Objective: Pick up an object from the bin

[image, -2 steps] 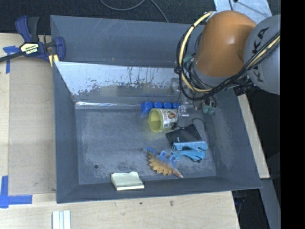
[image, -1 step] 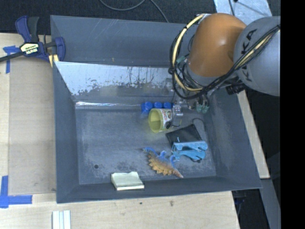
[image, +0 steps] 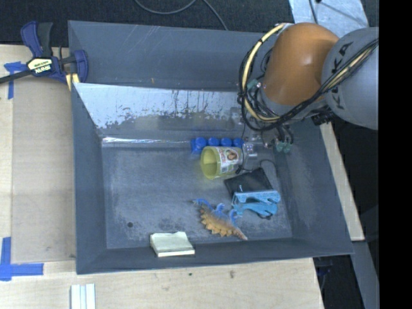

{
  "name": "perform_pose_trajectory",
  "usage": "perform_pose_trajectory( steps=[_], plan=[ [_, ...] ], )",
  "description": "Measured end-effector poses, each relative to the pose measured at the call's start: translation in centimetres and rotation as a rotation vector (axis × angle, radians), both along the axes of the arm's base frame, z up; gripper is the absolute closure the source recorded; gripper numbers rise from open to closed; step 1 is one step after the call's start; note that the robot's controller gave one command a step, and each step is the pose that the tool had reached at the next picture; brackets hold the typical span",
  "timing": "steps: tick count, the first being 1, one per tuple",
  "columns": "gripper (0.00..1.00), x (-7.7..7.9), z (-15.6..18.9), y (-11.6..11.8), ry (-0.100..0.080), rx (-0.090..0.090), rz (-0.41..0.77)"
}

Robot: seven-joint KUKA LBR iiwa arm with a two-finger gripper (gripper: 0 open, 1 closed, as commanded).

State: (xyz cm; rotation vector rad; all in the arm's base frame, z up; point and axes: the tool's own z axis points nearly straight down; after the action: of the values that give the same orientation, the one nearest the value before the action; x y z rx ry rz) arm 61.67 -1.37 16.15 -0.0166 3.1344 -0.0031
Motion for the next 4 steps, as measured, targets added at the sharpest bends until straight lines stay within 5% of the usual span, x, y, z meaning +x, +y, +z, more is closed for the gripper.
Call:
perform_pose_trajectory(
  steps=[1,2,3,4],
  plan=[
    [0.00,-0.1,-3.4,-0.8,-0.002,0.005,-0.065],
    [0.00,0.9,-5.9,0.2,-0.003,0.000,0.042],
    [1.00,1.1,-5.5,2.1,-0.005,0.005,-0.036],
    [1.00,1.1,-5.5,2.1,-0.005,0.005,-0.036]
  ],
)
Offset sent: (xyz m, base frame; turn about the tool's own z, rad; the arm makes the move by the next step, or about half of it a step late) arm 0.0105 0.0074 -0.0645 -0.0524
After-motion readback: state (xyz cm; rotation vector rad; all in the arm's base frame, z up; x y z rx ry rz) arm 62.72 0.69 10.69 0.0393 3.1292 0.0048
